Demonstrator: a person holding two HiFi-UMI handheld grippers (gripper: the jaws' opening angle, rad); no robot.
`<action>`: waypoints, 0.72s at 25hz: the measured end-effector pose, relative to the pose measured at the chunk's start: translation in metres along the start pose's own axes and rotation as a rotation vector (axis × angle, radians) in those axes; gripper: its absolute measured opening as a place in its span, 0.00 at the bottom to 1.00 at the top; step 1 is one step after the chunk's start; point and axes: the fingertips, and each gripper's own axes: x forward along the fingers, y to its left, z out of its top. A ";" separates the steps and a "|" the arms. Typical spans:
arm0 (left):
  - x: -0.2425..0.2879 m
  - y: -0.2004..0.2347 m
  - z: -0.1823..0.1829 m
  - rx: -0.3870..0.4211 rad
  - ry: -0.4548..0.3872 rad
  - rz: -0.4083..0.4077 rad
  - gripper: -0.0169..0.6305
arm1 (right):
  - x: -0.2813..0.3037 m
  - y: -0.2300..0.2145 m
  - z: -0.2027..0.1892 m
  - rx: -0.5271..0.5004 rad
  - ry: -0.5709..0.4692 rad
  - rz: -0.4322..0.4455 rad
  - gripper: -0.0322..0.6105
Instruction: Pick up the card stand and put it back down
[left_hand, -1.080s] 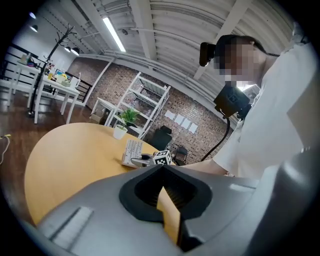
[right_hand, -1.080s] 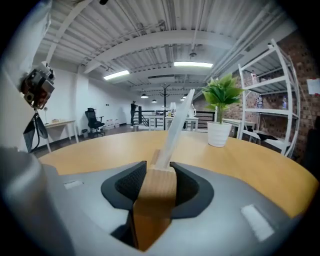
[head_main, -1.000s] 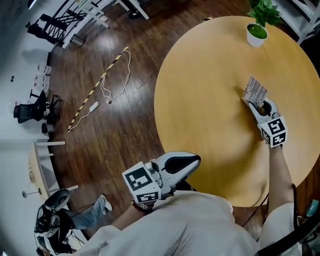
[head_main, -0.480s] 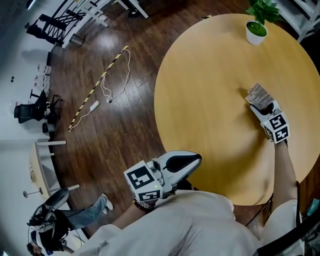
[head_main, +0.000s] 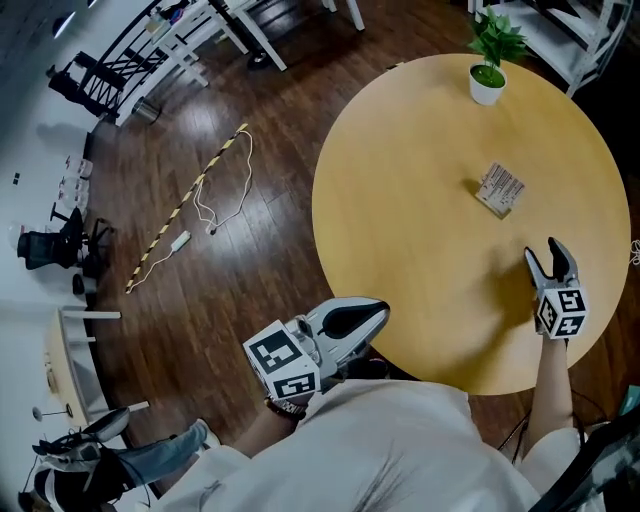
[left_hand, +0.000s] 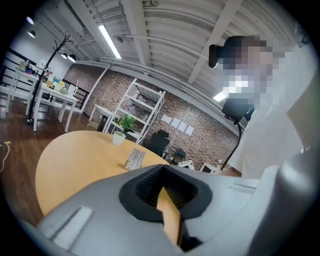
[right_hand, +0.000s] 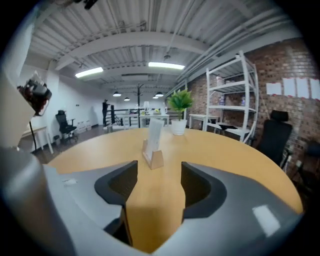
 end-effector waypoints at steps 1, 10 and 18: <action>-0.009 -0.001 0.000 0.008 -0.009 -0.001 0.02 | -0.026 0.009 0.005 0.038 -0.036 -0.027 0.46; -0.121 -0.035 -0.012 0.020 -0.047 -0.074 0.02 | -0.223 0.202 0.100 0.167 -0.294 -0.064 0.51; -0.173 -0.089 -0.058 -0.014 0.023 -0.294 0.02 | -0.294 0.363 0.132 0.170 -0.388 -0.027 0.51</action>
